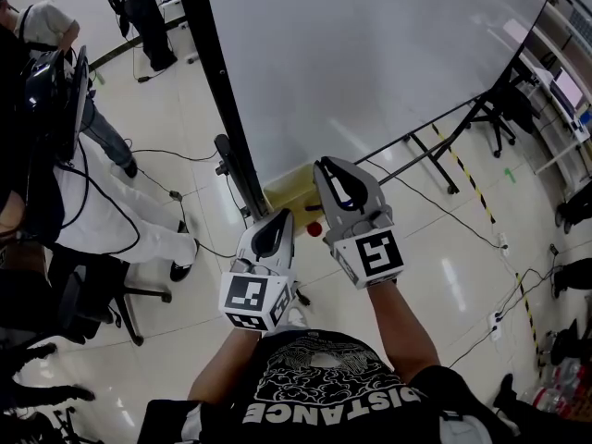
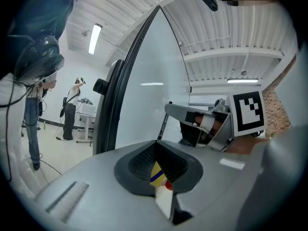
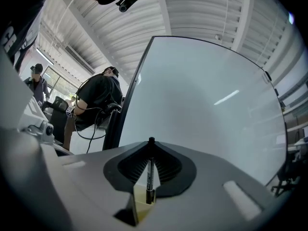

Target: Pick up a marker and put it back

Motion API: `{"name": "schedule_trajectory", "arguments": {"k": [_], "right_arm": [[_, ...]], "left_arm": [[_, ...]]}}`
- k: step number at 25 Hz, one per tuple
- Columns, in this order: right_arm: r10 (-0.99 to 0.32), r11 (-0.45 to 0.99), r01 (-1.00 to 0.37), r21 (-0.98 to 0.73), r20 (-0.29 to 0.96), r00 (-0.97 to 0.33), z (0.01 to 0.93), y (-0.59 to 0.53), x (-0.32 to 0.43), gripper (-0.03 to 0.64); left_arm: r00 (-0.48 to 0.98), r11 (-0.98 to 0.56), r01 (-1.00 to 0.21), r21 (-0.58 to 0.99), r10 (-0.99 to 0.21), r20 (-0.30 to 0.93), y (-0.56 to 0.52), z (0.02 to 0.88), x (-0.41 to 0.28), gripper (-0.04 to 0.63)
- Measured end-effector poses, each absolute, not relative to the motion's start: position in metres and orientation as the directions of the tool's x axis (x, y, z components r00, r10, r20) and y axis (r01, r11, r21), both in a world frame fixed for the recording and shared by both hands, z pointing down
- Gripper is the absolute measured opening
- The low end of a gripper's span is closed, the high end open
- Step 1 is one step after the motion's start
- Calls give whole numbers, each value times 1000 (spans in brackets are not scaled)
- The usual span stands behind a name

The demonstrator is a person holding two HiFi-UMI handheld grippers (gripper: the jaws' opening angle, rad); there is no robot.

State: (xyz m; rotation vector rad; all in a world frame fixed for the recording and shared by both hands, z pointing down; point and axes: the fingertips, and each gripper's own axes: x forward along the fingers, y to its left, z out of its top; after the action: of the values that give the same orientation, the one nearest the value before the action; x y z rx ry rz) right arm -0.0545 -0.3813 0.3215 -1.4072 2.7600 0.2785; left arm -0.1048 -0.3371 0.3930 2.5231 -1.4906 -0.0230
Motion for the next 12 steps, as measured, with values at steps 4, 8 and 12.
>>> {"name": "schedule_trajectory", "arguments": {"k": [4, 8, 12], "right_arm": [[-791, 588, -794, 154, -90, -604, 329, -383, -57, 32], [-789, 593, -789, 158, -79, -609, 337, -384, -58, 32], [-795, 590, -791, 162, -53, -605, 351, -386, -57, 32]], "left_arm": [[486, -464, -865, 189, -869, 95, -336, 393, -105, 5], [485, -462, -866, 189, -870, 94, -336, 393, -105, 5], [481, -458, -868, 191, -871, 98, -335, 396, -106, 5]]}}
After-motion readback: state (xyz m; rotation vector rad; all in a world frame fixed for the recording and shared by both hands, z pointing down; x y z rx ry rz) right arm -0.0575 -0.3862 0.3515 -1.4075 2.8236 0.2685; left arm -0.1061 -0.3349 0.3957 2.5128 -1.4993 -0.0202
